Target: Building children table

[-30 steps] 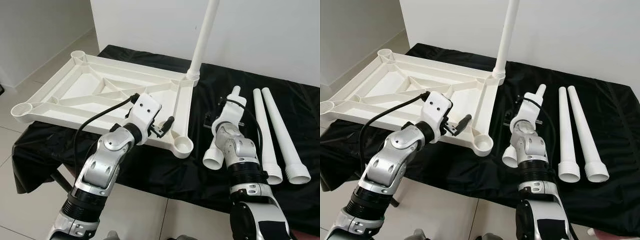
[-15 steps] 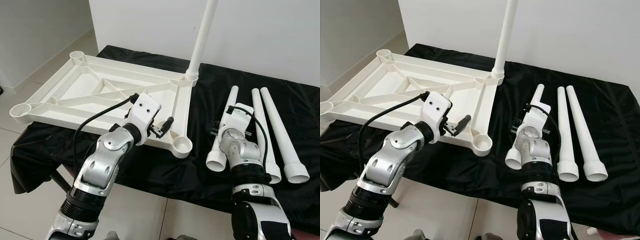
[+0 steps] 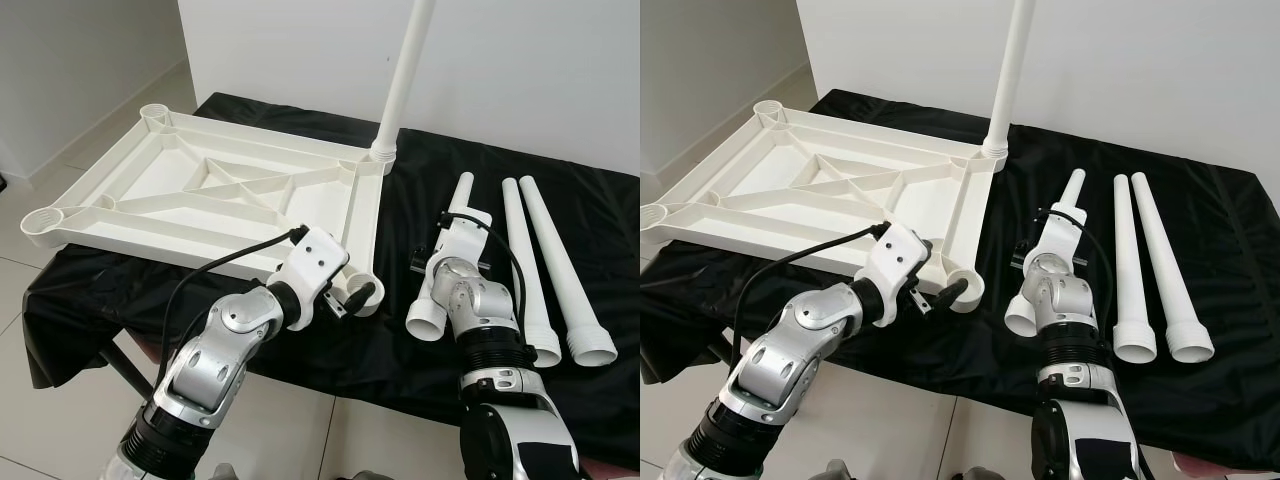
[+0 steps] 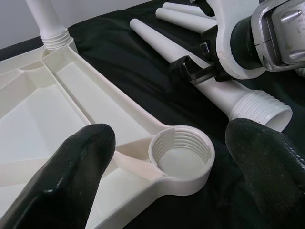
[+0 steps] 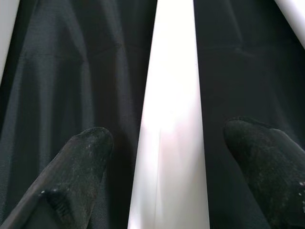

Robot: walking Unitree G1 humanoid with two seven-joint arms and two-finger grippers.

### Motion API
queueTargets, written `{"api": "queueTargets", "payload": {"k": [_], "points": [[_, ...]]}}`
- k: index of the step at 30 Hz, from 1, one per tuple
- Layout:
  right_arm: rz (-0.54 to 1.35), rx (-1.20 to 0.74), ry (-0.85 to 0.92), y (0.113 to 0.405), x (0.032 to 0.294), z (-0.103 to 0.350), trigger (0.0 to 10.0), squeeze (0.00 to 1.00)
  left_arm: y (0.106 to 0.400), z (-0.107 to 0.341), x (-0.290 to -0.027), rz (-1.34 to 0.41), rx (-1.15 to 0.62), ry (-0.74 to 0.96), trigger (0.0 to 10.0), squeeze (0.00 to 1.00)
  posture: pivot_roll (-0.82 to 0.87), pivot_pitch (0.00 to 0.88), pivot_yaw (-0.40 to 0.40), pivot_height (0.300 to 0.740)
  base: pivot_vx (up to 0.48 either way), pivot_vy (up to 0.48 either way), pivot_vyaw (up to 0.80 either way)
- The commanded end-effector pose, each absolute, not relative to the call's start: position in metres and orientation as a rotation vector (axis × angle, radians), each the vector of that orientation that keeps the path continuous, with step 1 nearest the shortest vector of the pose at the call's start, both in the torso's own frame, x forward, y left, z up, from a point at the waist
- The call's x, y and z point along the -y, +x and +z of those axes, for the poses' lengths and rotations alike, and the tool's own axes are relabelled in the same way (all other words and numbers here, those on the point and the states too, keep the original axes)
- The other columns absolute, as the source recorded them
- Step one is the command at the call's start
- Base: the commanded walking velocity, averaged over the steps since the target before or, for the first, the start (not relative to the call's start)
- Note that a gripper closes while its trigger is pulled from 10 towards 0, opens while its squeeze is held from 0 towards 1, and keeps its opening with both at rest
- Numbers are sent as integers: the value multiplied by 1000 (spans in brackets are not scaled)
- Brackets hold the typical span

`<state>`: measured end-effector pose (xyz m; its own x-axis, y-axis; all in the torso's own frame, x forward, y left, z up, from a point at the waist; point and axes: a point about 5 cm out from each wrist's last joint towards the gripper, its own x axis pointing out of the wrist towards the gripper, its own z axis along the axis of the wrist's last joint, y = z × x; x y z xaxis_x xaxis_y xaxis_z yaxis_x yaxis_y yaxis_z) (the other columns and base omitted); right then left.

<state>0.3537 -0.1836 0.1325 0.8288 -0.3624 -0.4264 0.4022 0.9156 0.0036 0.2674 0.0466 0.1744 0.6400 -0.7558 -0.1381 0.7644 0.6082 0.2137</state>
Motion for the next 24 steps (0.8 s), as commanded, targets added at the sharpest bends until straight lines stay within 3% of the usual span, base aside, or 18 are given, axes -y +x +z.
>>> {"api": "queueTargets", "payload": {"k": [1, 21, 22, 24], "points": [[-420, -530, 88, 345, 186, 111, 10000, 0, 266, 176, -46, -898, -37, 268, 10000, 0, -22, 0, -34, 740, 0, 0, 0], [-397, -761, 295, 330, 177, 83, 10000, 0, 266, 181, -50, -886, -28, 279, 10000, 0, -19, 0, -40, 740, 0, 0, 0], [-401, -772, 294, 330, 178, 83, 8510, 0, 266, 181, -50, -888, -28, 279, 10000, 0, -20, 0, -40, 740, 0, 0, 0], [-407, -797, 315, 329, 178, 81, 8118, 0, 266, 182, -50, -887, -27, 280, 10000, 0, -20, 0, -40, 740, 0, 0, 0]]}}
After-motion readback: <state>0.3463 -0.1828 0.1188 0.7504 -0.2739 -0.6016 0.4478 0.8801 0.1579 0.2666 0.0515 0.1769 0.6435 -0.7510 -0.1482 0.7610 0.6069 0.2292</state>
